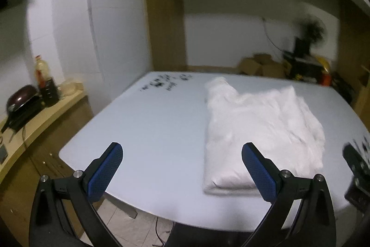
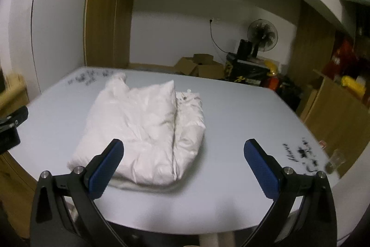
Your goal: Fold large clothes
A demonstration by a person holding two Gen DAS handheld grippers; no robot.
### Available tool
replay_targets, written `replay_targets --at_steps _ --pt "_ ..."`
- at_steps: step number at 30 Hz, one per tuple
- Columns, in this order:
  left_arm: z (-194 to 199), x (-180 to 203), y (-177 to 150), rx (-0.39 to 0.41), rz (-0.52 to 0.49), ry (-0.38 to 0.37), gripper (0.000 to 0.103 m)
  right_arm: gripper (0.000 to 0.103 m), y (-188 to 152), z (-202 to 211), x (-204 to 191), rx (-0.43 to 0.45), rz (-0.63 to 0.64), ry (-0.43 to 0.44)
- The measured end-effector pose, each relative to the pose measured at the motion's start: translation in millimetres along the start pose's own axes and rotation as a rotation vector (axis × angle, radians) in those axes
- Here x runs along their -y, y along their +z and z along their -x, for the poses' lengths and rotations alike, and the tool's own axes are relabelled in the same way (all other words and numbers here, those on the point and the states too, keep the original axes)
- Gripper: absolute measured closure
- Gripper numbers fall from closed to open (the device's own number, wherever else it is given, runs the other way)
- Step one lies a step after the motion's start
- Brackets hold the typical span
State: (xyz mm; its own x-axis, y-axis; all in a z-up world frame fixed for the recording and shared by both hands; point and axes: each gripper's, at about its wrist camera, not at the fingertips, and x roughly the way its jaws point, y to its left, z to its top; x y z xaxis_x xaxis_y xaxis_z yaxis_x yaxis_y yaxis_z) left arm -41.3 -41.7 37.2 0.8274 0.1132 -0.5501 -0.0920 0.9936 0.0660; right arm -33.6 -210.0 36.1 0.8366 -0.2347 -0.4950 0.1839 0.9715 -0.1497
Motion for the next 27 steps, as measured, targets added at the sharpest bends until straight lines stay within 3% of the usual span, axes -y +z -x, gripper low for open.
replay_targets --at_steps 4,20,27 --pt "-9 5 -5 -0.035 -0.032 -0.035 0.0 0.0 -12 1 10 -0.055 -0.048 0.086" --pt "-24 1 -8 -0.095 -0.018 -0.067 0.0 0.0 -30 5 -5 -0.084 -0.034 0.097" --pt "-22 0 -8 -0.084 -0.006 -0.097 0.0 0.0 -31 4 -7 -0.088 -0.032 0.096"
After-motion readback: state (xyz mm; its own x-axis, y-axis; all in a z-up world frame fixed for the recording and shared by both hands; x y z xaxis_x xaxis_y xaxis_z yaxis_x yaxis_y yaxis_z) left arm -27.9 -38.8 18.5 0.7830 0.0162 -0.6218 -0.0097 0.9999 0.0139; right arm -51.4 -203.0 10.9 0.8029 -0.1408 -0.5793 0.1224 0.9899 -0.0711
